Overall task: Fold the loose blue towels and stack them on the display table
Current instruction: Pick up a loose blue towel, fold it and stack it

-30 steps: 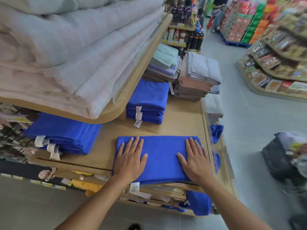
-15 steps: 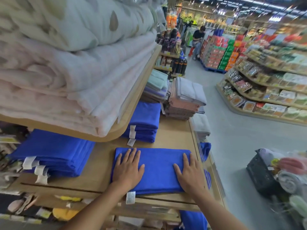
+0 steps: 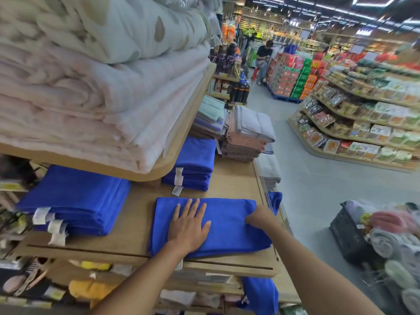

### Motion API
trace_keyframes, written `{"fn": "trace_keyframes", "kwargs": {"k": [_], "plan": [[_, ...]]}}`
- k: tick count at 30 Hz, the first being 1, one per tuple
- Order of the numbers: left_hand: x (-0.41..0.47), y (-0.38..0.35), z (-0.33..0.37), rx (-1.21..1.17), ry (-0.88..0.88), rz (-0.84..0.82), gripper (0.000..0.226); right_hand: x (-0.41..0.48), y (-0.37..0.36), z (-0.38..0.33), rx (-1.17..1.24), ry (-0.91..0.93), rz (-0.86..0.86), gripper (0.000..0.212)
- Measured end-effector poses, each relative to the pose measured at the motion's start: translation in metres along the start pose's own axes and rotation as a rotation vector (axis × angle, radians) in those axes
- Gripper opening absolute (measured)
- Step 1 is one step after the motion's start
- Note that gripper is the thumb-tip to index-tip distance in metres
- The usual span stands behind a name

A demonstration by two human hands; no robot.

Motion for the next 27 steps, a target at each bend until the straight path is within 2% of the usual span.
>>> {"fn": "trace_keyframes", "kwargs": {"k": [4, 6, 10, 14, 18, 20, 22, 24, 27], "plan": [[0.001, -0.002, 0.0, 0.0, -0.003, -0.004, 0.074, -0.004, 0.01, 0.007, 0.209, -0.096, -0.138, 0.044], [0.0, -0.003, 0.001, 0.006, -0.003, -0.005, 0.074, -0.009, 0.016, 0.009, 0.353, -0.108, -0.166, 0.047], [-0.002, 0.0, 0.003, 0.011, 0.003, 0.007, 0.072, -0.035, 0.033, -0.013, 0.618, 0.048, -0.241, 0.028], [-0.004, 0.002, 0.003, 0.019, -0.011, 0.018, 0.07, -0.064, 0.04, -0.055, 0.724, 0.249, -0.262, 0.025], [-0.004, 0.01, 0.005, 0.001, -0.048, 0.012, 0.064, -0.088, 0.021, -0.098, 0.641, 0.432, -0.27, 0.024], [-0.009, 0.02, -0.002, -0.093, -0.056, 0.074, 0.058, -0.093, 0.005, -0.111, 0.538, 0.45, -0.272, 0.027], [-0.017, 0.035, -0.022, -0.23, 0.011, 0.227, 0.05, -0.092, -0.01, -0.123, 0.474, 0.484, -0.272, 0.029], [-0.031, 0.046, -0.052, -0.539, 0.174, 0.377, 0.044, -0.092, -0.023, -0.136, 0.412, 0.522, -0.271, 0.027], [-0.047, 0.045, -0.085, -1.069, 0.453, 0.407, 0.038, -0.097, -0.046, -0.164, 0.3, 0.567, -0.244, 0.03]]}}
Point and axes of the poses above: each hand's wrist, its own x-axis towards the middle knuckle, its own y-axis out of the back of the hand, z = x × y, the point moved 4 cm from there along x, towards the middle knuckle, and after that the axes turned 5 degrees about -y, right-handed, at the moved point
